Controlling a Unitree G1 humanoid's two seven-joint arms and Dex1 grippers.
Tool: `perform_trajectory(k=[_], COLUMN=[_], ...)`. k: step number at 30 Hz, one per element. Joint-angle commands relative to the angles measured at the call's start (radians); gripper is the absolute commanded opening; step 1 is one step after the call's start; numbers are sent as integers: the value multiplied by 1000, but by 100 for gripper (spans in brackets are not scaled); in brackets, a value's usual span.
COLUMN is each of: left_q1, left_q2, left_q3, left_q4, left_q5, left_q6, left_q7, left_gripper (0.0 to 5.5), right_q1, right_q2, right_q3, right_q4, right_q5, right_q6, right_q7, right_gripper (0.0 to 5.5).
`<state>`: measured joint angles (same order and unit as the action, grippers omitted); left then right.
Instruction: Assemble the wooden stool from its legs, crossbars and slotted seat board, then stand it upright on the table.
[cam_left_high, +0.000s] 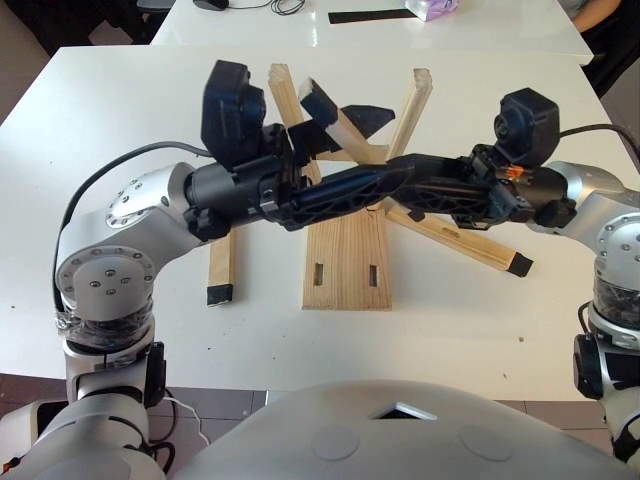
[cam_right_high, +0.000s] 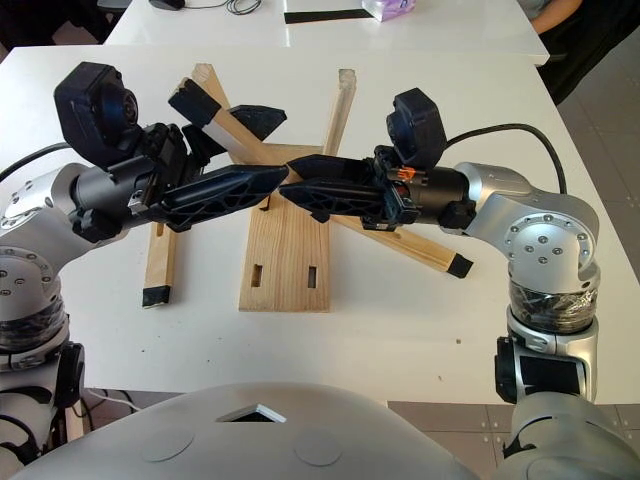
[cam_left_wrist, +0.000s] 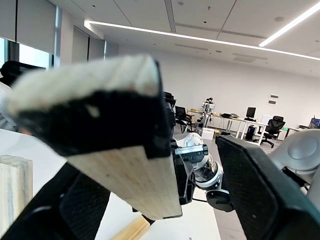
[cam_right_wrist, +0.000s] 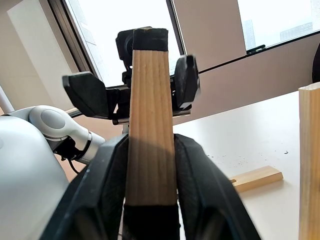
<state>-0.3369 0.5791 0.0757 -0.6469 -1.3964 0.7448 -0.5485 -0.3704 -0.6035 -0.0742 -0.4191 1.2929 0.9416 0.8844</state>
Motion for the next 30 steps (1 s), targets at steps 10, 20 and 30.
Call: perform_trajectory(k=[10, 20, 30], left_q1=[10, 15, 7], left_q2=[13, 20, 28], left_q3=[-13, -21, -14], left_q4=[-1, 8, 62], left_q5=[34, 51, 143], left_q6=[9, 20, 15], left_q7=[-41, -41, -64], left_gripper=[218, 131, 131], right_q1=[9, 32, 49], right_q2=[-3, -20, -18], right_q3=[-5, 20, 49], right_q4=[-21, -36, 3], right_q5=[-15, -107, -251], right_q6=[-4, -39, -103], right_q7=[-5, 20, 3], right_gripper=[129, 129, 210])
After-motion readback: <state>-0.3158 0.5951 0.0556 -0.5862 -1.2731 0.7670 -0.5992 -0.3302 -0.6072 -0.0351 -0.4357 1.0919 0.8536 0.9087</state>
